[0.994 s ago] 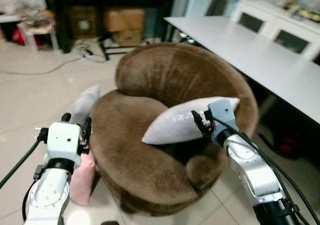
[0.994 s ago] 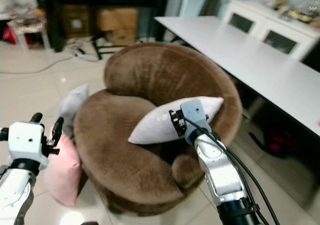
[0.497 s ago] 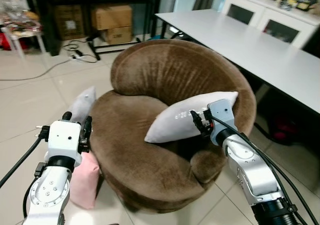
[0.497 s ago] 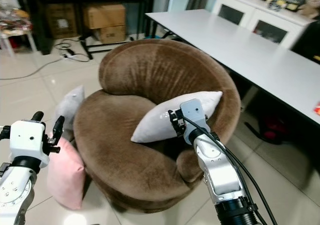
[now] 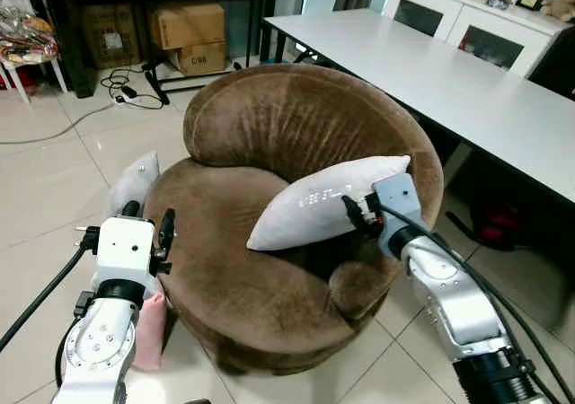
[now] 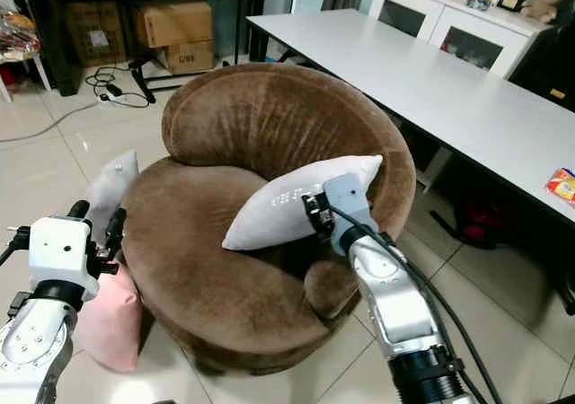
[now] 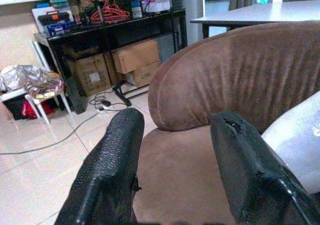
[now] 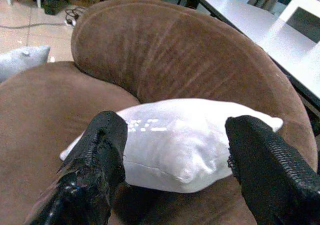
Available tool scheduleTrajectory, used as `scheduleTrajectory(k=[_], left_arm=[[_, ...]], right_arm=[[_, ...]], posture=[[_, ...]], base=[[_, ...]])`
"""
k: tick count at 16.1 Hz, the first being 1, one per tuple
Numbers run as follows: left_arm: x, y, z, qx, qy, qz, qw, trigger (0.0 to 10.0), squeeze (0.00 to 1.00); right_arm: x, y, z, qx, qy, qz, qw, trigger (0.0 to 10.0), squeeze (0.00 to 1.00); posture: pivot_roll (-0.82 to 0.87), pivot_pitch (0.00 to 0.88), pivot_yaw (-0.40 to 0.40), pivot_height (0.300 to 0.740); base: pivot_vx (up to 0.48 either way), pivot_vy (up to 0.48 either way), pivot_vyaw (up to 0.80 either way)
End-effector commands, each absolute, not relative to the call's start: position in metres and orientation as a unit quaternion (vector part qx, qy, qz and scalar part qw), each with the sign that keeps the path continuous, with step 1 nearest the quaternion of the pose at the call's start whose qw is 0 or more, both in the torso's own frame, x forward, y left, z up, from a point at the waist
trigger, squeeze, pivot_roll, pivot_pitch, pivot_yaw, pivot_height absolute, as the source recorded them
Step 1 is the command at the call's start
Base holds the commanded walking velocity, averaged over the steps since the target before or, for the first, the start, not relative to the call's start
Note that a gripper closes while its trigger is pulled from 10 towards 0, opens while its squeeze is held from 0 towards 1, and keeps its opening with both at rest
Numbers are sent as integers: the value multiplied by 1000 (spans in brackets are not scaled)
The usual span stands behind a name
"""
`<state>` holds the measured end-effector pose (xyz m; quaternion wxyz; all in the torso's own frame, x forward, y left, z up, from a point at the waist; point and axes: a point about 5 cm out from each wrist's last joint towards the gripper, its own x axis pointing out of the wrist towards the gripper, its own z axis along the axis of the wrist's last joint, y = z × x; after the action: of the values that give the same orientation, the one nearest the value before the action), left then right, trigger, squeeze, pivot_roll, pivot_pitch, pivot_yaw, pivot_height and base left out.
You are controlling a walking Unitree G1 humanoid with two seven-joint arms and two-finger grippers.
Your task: Move the pillow to the sofa from floor
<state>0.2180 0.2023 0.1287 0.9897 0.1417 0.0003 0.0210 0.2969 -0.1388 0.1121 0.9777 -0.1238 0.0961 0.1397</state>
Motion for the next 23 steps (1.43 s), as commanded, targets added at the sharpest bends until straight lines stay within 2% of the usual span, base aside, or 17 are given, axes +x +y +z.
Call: scheduleTrajectory(k=[1,13,17,23], left_arm=[[219,202,130,140,-4,24,990,10000,0],[221,205,128,140,-3,33,990,10000,0],[223,215,134,168,-1,17,986,10000,0],[228,239,144,195,3,12,981,10000,0]], right_arm=[[300,-139,114,-126,95,141,977,10000,0],[303,-139,112,-107,105,143,978,10000,0],[298,-149,99,-71,125,97,985,10000,0],[287,-142,88,-56,126,102,985,10000,0]], posture=[[67,0,-132,740],[67,0,-136,740],[63,0,-58,740],[49,0,33,740]], base=[[0,480,0],[0,480,0],[0,480,0],[0,480,0]])
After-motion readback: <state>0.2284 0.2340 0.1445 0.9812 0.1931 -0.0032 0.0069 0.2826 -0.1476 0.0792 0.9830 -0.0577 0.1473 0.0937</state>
